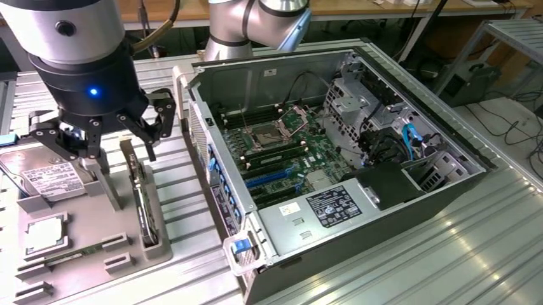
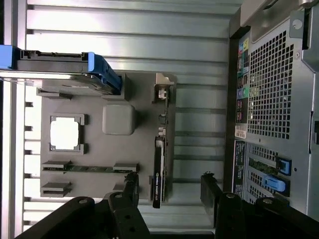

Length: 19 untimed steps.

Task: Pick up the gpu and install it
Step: 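Pick up the gpu and move the gpu toward the slot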

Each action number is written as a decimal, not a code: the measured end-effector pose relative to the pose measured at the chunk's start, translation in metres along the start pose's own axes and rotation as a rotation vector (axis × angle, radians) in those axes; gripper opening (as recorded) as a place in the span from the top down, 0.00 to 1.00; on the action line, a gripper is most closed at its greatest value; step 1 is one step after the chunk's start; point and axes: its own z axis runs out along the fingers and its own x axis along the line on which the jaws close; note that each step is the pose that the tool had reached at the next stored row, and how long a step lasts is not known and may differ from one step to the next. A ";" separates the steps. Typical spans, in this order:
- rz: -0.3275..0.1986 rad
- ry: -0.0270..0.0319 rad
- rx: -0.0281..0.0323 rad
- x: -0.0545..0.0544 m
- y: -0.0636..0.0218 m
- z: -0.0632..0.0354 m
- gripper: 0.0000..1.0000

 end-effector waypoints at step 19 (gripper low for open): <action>0.047 -0.0016 0.0178 0.007 -0.0009 0.0524 0.38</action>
